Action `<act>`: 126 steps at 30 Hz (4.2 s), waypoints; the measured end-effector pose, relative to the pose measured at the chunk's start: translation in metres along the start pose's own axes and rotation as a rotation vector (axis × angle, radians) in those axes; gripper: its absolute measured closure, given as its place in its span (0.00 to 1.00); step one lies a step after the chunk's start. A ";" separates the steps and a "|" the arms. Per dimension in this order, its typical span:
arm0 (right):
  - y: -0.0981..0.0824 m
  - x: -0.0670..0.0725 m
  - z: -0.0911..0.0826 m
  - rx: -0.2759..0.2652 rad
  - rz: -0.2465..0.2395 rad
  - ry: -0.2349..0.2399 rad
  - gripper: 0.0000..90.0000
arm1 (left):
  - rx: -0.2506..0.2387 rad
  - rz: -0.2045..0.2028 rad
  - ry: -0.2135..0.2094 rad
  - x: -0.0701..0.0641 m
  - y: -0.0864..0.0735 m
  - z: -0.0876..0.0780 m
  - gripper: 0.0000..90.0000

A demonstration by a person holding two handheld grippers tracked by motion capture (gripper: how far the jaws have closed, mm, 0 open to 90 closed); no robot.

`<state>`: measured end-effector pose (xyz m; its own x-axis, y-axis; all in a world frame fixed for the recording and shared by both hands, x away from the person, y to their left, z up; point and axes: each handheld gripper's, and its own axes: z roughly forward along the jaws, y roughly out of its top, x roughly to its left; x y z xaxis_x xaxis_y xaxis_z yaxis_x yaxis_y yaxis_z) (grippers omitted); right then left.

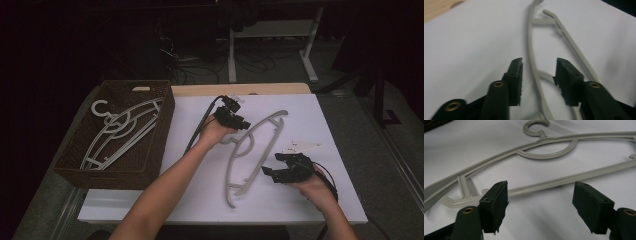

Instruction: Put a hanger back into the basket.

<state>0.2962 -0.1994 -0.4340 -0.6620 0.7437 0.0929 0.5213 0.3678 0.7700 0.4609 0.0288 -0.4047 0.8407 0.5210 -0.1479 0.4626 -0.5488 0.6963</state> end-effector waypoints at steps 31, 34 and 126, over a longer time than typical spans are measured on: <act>-0.002 0.003 0.005 0.032 -0.026 -0.016 0.31 | 0.165 0.215 -0.081 -0.083 -0.108 -0.029 1.00; -0.002 0.003 0.005 0.030 -0.026 -0.015 0.30 | 0.178 0.218 -0.062 -0.078 -0.111 -0.034 1.00; 0.060 -0.064 0.086 0.212 0.086 -0.162 0.99 | -0.110 -0.039 0.077 -0.023 -0.138 -0.107 0.15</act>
<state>0.4160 -0.1771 -0.4484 -0.5249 0.8504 0.0368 0.6840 0.3956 0.6129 0.3475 0.1622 -0.4220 0.7966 0.5916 -0.1247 0.4572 -0.4545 0.7645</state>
